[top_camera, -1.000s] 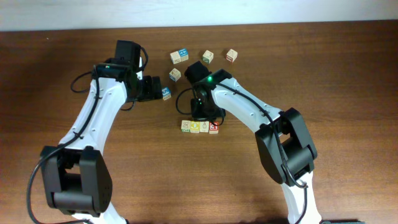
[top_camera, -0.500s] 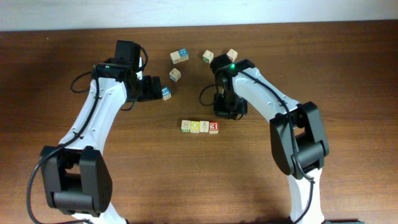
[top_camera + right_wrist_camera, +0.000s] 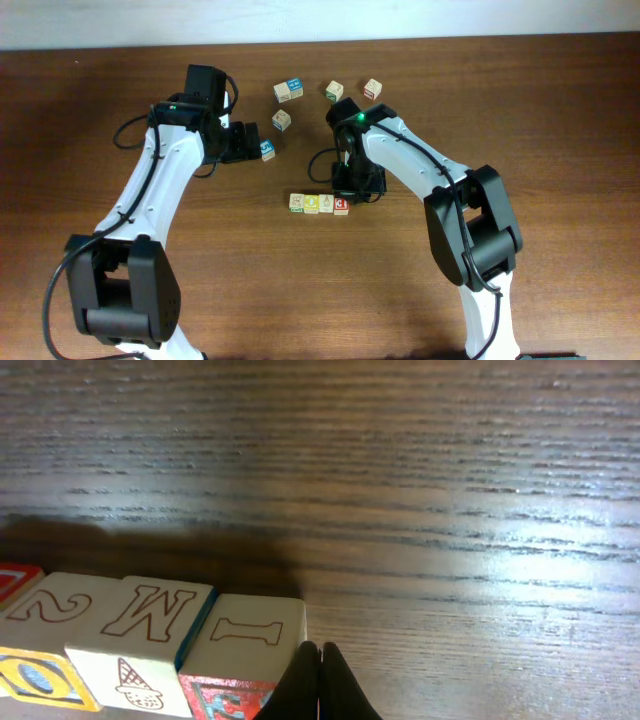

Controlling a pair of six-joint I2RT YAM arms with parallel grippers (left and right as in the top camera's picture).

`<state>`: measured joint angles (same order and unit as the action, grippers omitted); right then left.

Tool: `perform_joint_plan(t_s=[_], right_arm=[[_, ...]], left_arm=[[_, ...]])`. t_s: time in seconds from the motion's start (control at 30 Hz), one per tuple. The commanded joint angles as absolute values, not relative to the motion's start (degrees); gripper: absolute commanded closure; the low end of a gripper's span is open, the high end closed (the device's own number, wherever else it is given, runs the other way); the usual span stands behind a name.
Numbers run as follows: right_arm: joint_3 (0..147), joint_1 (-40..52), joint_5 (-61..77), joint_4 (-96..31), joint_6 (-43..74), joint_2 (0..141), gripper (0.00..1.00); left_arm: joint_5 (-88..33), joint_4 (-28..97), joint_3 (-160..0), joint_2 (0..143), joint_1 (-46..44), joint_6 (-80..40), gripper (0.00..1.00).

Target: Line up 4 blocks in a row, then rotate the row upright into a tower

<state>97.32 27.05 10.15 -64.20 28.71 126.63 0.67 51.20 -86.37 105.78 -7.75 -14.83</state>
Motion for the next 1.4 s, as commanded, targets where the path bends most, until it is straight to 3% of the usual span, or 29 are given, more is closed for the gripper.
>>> perform_joint_plan(t_s=[0.0, 0.17, 0.2, 0.3, 0.33, 0.37, 0.5, 0.63, 1.37], right_arm=[[97.8, 24.5, 9.2, -63.5, 26.8, 125.4, 0.96], [97.8, 14.5, 15.6, -67.8, 14.3, 116.7, 0.96], [96.2, 12.4, 23.1, -66.7, 9.2, 117.1, 0.96], [88.8, 12.3, 30.2, -58.5, 10.0, 117.5, 0.96], [85.4, 12.5, 31.0, -54.2, 13.9, 117.5, 0.96], [82.3, 13.0, 31.1, -50.6, 17.3, 117.5, 0.96], [77.2, 16.5, 31.5, -42.4, 20.5, 117.5, 0.96], [77.1, 17.7, 31.5, -42.4, 22.0, 117.5, 0.96], [77.1, 19.4, 30.2, -41.5, 24.3, 117.5, 0.96]], left_arm=[[0.4, 51.1, -87.0, 106.4, -7.7, -15.2, 0.01], [-2.0, 50.4, -87.0, 106.4, -7.7, -15.2, 0.01], [-4.7, 51.3, -87.0, 106.4, -7.8, -15.2, 0.01], [-6.5, 52.7, -87.0, 106.7, -7.8, -15.2, 0.04], [-6.5, 54.2, -87.0, 107.4, -7.8, -15.2, 0.45], [-6.5, 55.2, -86.8, 108.4, -7.8, -15.2, 1.00], [-8.0, 52.9, -79.7, 109.0, -8.9, -14.5, 1.00], [-13.4, 45.4, -72.2, 109.0, -8.9, -13.2, 1.00], [-23.4, 41.5, -71.0, 112.4, -13.7, -6.2, 1.00]])
